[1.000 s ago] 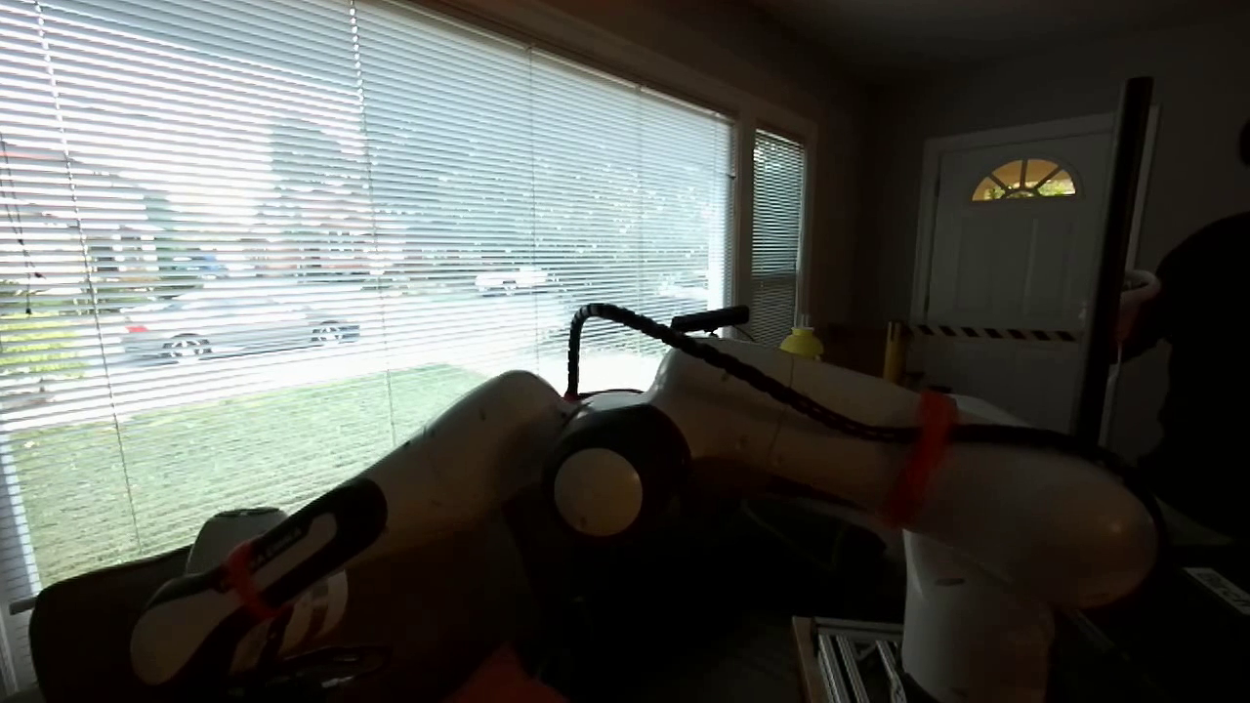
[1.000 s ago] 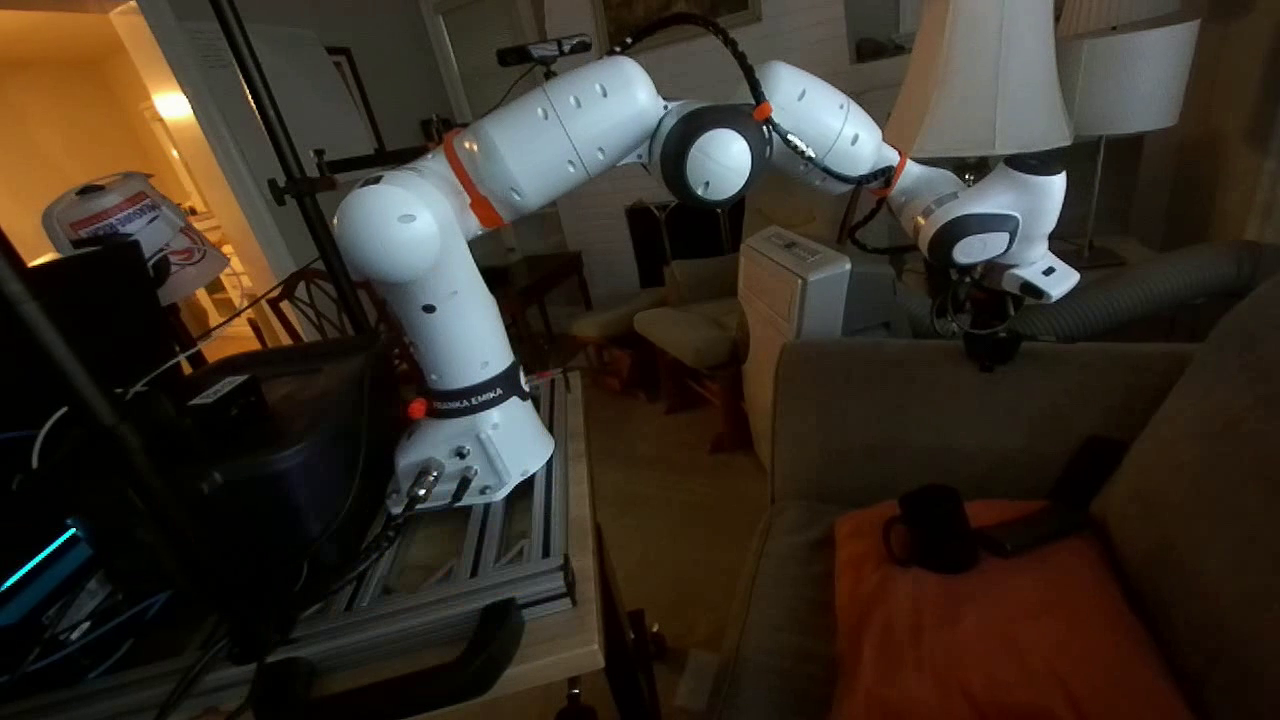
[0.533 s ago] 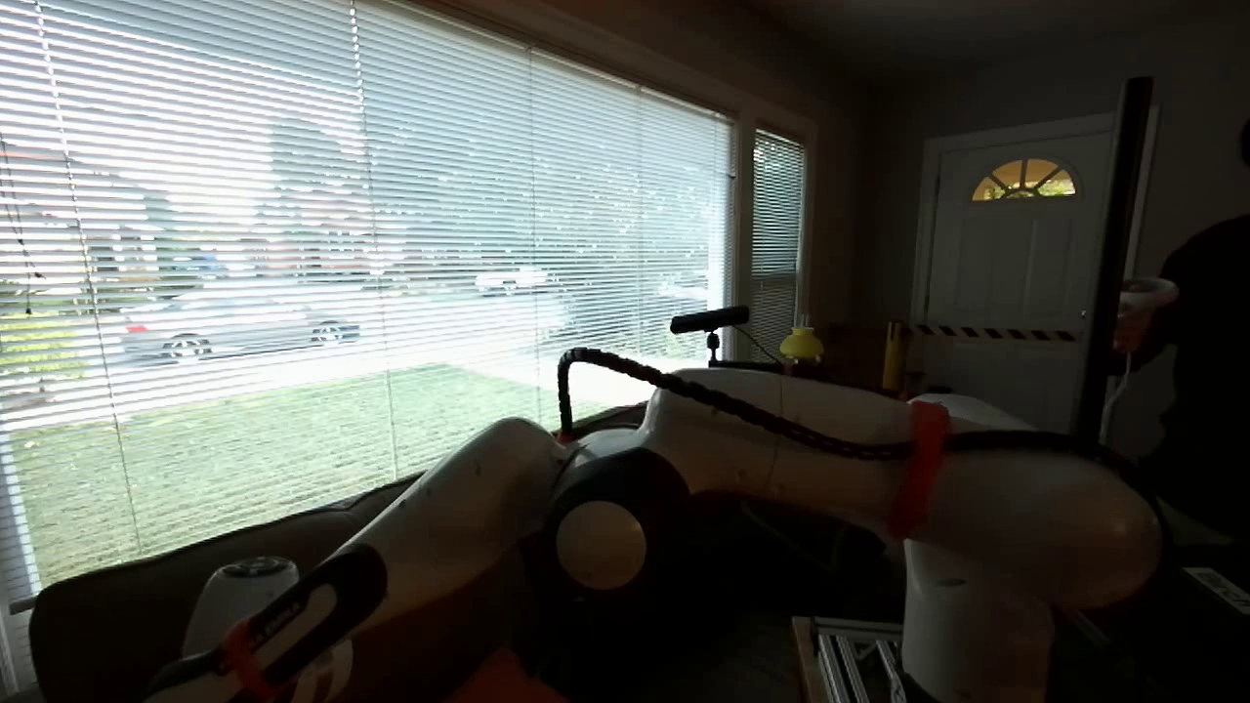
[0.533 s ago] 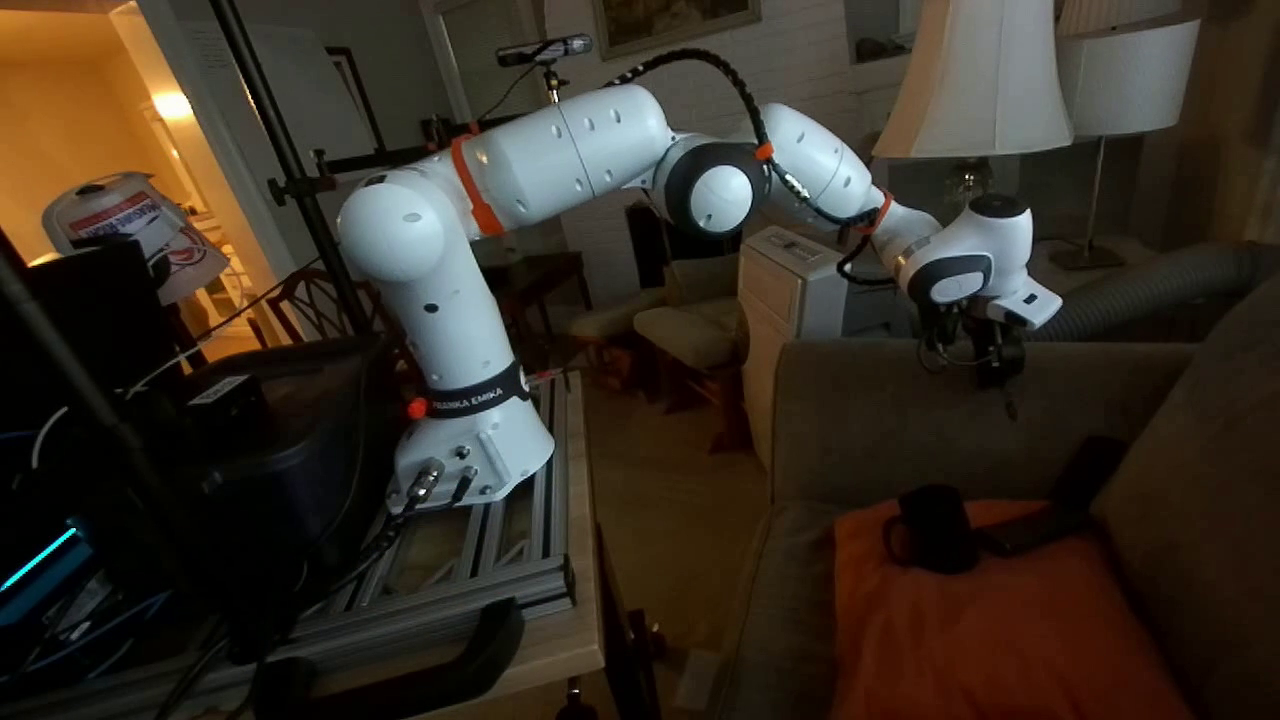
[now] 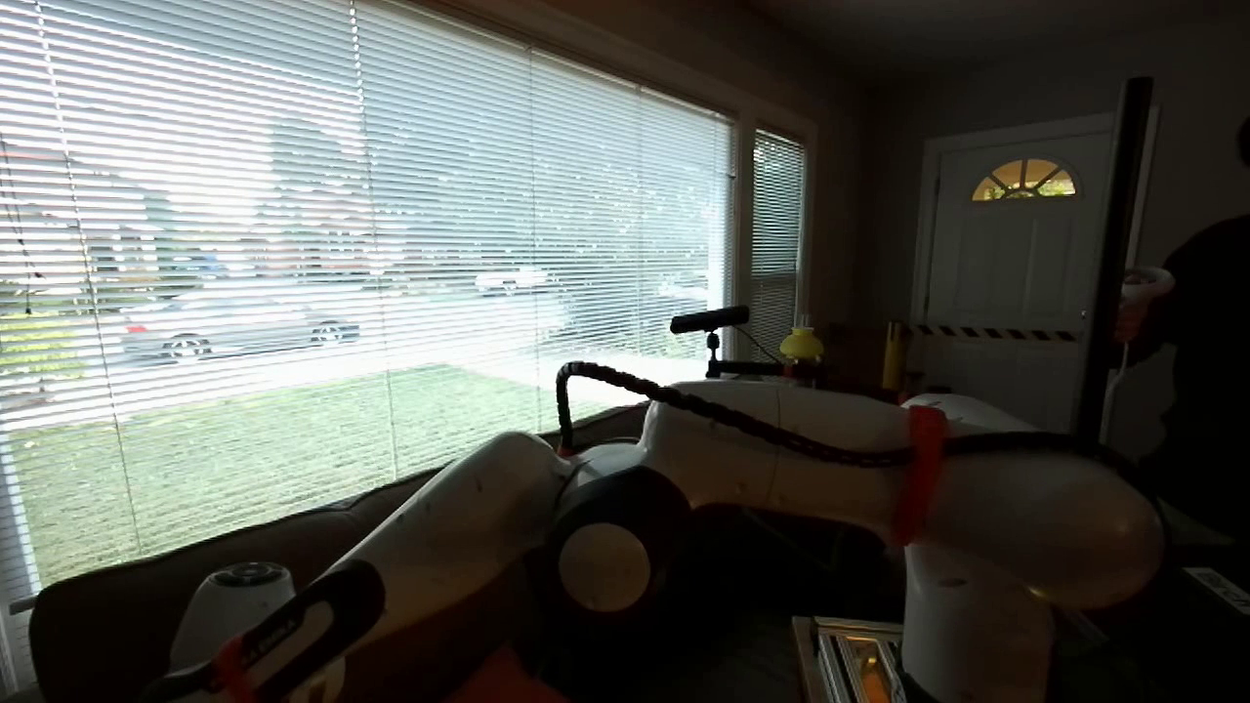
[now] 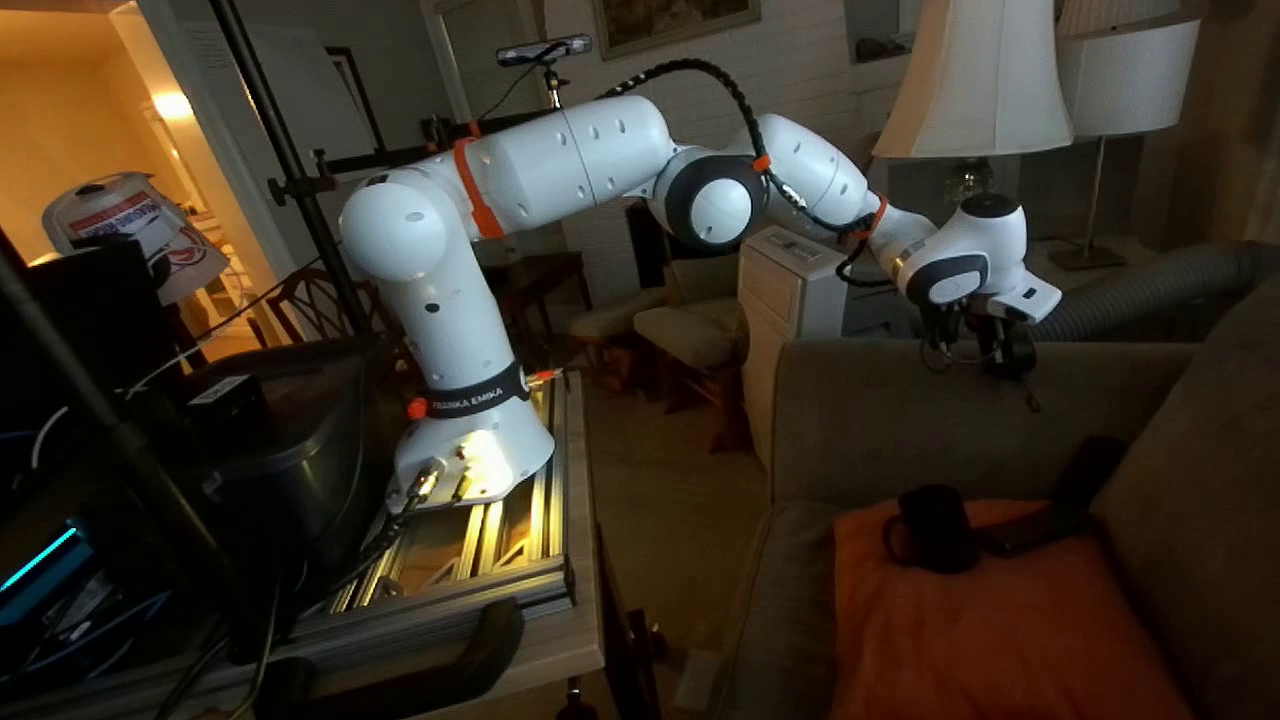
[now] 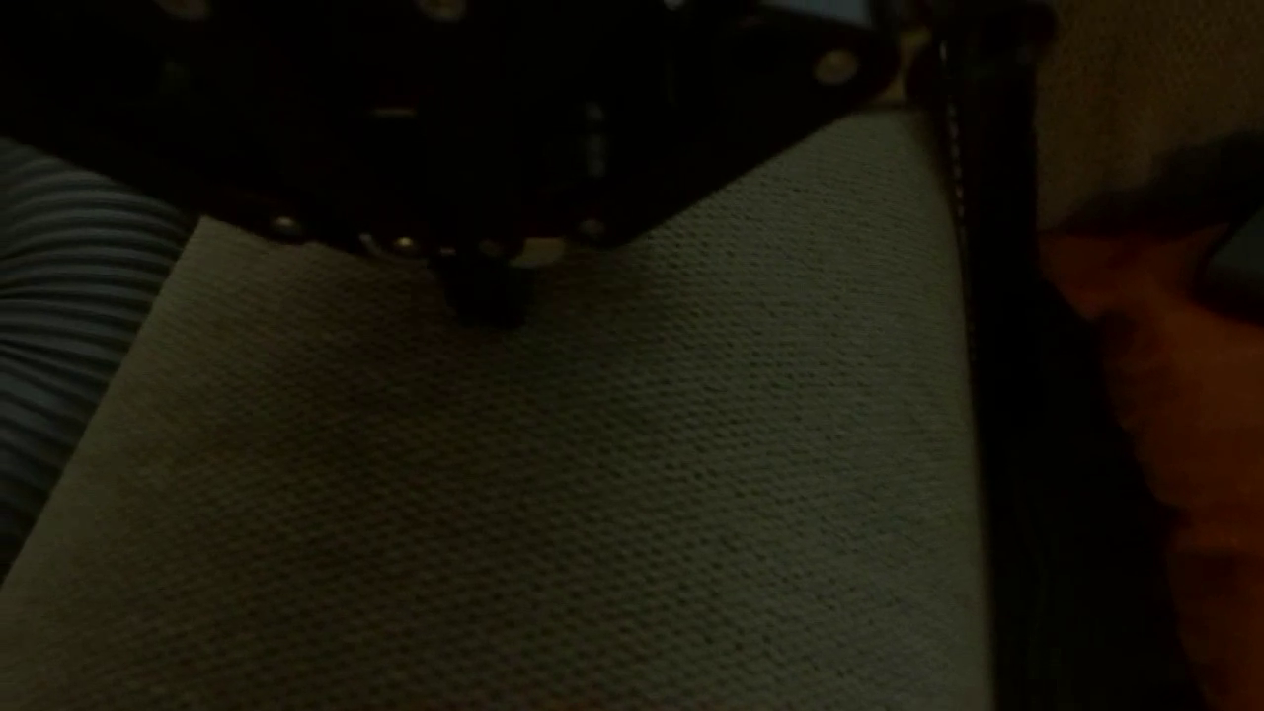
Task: Put the black mug on the orange pillow
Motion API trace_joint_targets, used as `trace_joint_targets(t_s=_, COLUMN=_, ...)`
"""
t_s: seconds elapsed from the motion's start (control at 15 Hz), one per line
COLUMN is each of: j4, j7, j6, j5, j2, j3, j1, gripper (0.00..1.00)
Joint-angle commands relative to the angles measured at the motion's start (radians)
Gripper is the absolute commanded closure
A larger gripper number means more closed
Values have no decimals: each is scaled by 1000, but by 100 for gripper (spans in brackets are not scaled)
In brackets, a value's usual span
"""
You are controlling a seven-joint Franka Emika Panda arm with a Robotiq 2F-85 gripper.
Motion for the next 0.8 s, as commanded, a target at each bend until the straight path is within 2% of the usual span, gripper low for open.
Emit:
trace_joint_targets(t_s=0.0, j4=46, j7=23, j6=-3, j5=-12, j2=29, j3=-22, j1=15, gripper=100)
trace_joint_targets(t_s=0.73, j4=66, j7=-16, j6=-270, j5=-78, j2=-40, j3=-67, j1=4, gripper=100)
